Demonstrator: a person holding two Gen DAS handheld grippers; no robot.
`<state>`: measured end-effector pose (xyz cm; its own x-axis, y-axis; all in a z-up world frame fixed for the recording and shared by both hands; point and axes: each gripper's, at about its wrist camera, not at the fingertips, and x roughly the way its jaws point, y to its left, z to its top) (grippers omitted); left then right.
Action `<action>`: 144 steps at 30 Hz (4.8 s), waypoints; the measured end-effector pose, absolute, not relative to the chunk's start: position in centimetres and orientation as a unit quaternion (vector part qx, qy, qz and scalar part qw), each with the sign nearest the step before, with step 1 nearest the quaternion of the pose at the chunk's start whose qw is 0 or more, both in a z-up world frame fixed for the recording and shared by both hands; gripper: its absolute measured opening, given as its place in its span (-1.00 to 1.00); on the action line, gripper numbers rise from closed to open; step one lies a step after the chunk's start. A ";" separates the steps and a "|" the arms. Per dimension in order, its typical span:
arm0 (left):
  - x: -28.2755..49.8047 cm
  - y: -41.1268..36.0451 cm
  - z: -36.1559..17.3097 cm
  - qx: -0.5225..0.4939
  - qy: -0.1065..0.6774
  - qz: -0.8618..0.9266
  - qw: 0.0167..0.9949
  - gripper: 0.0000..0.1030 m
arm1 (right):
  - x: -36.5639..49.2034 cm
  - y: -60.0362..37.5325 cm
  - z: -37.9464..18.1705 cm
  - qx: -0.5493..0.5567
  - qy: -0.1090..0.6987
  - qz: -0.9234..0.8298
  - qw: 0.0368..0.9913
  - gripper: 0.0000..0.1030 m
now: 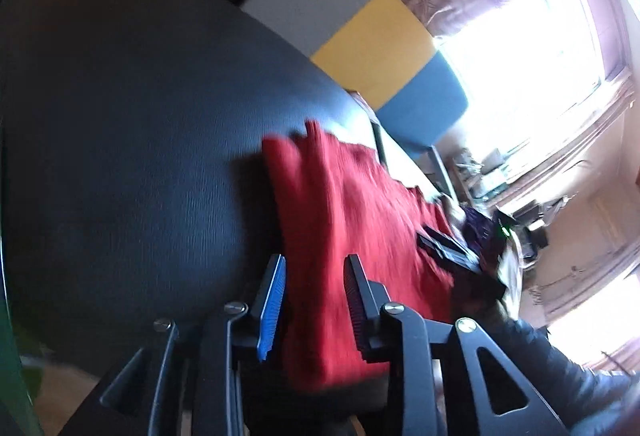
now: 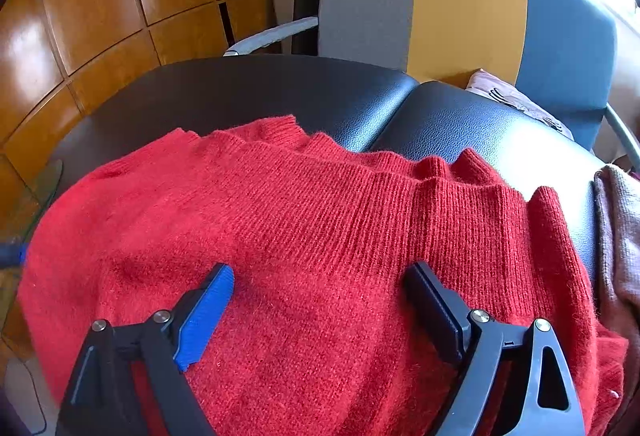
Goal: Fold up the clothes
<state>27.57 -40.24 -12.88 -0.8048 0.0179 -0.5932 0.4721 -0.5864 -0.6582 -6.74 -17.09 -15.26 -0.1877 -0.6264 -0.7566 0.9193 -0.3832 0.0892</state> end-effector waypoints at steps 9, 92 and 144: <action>20.1 -41.2 -12.5 0.365 0.340 -0.850 0.168 -0.88 | -7.7 -16.7 -15.2 0.376 0.178 -0.738 0.531 0.78; 3.7 -23.4 -13.9 0.401 0.145 -0.899 0.100 -0.32 | -0.8 9.6 -16.4 0.498 0.176 -0.610 0.591 -0.89; 9.2 -30.5 -12.2 0.356 0.151 -0.893 0.231 -0.31 | -5.0 -8.1 -10.0 0.335 0.127 -0.824 0.439 -0.12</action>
<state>9.17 -30.47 -12.23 -0.6404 -0.3045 -0.7051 0.5191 -0.8482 -0.1053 -4.99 -8.10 -10.00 -0.3898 -0.6390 -0.6631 0.8085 -0.5822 0.0857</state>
